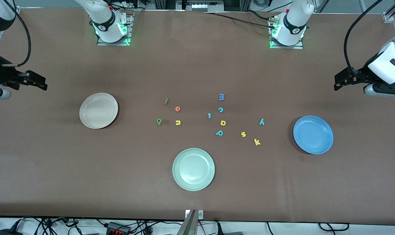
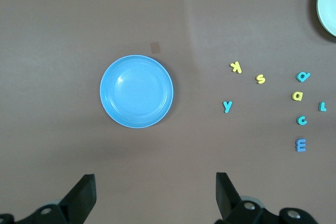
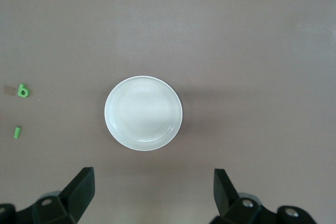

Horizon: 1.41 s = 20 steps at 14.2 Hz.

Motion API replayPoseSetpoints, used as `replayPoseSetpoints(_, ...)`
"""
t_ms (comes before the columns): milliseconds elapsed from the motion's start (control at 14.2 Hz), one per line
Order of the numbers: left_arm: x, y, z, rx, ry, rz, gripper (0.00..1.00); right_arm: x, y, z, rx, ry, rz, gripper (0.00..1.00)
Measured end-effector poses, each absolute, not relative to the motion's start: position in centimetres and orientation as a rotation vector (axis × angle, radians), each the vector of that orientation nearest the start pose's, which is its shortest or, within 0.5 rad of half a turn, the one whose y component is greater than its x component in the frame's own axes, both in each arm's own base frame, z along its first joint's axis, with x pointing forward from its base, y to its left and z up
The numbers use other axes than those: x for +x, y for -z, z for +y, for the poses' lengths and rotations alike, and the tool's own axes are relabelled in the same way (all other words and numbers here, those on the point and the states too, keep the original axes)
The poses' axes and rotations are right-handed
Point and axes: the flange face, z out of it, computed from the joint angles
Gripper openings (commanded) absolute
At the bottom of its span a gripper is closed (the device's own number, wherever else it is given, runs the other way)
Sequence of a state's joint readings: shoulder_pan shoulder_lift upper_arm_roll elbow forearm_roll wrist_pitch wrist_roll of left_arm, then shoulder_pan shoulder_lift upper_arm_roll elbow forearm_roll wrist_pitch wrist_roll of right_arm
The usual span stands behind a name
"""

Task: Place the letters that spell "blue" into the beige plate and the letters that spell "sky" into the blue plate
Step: 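Raise the right gripper off rest while the left gripper lifts too, then grasp the green l with the right gripper while the left grasps yellow k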

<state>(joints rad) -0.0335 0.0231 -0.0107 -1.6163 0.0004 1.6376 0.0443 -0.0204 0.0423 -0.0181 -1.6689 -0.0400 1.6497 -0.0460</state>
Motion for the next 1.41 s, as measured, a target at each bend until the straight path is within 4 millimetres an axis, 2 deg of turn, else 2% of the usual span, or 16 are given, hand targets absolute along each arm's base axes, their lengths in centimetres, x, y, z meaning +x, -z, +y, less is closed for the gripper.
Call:
replayPoseSetpoints(562, 56.6, -59.6, -2.5, -3.138, -0.003, 0.139, 1.00, 57.1, -54.1, -2.5, -3.173, -0.173, -0.023, 1.00)
replayPoseSetpoints(773, 56.6, -59.6, -2.5, -3.138, -0.003, 0.139, 1.00, 57.6, -52.2, -1.1, -3.167, -0.229, -0.061, 1.00)
replayPoseSetpoints(913, 56.6, -59.6, -2.5, -3.138, -0.003, 0.139, 1.00, 57.8, -50.6, 1.3, -3.136, -0.273, -0.113, 1.00)
replayPoseSetpoints(1054, 56.8, -59.0, -2.8, -3.138, -0.024, 0.150, 1.00, 57.9, -49.4, 5.0, -3.104, -0.302, -0.191, 1.00)
replayPoseSetpoints(1124, 57.1, -58.0, -3.5, -3.137, -0.057, 0.169, 1.00, 57.9, -48.9, 7.0, -3.100, -0.313, -0.239, 1.00)
replayPoseSetpoints(1265, 58.1, -54.8, -5.6, -3.131, -0.154, 0.226, 1.00, 57.9, -47.8, 10.4, -3.096, -0.323, -0.323, 1.00)
replayPoseSetpoints(1405, 59.3, -50.4, -7.7, -3.120, -0.267, 0.276, 1.00, 58.1, -46.0, 13.1, -3.093, -0.330, -0.389, 1.00)
